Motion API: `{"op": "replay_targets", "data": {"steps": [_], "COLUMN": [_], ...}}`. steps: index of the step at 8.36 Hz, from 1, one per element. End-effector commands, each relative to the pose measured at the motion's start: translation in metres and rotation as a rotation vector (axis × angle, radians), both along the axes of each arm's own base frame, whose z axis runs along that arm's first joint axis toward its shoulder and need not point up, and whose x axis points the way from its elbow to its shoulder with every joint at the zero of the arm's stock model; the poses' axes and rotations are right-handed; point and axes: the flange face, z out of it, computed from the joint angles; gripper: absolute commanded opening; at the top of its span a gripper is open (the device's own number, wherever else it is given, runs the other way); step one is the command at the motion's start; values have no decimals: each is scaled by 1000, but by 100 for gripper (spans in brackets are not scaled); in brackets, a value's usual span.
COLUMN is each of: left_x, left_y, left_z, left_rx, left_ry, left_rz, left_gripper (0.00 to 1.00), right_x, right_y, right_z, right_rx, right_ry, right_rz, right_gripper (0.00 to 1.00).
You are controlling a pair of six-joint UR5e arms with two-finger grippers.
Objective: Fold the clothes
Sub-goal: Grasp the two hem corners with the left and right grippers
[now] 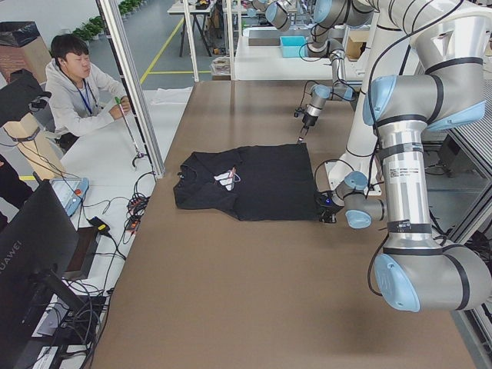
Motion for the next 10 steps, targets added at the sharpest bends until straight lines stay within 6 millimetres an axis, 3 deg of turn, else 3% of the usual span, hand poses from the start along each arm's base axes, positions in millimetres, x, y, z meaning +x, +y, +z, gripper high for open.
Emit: {"op": "replay_targets", "data": {"steps": [1,2,3,6,8,9,10], "left_x": [1,3,5,6,7,7,7], "left_y": [0,0,0,0,0,0,0], "left_z": [3,-1,-4,-5,-4,-4,-4], "left_rx": [0,-1,0,0,-1,-1,-1], "left_ry": [-6,5,10,11,10,10,11], "left_rz": [-1,2,2,2,3,3,3], "left_gripper": [39,7,0,0,0,0,0], "right_x": [0,0,0,8,3,-1,-2], "right_y": [0,0,0,1,18,21,23], "right_z": [0,0,0,19,28,30,30], "right_rx": [0,0,0,-4,-3,9,11], "right_ry": [-1,0,0,43,57,64,65], "right_rz": [0,0,0,0,-15,-5,-3], "right_gripper": [94,94,94,94,90,78,58]}}
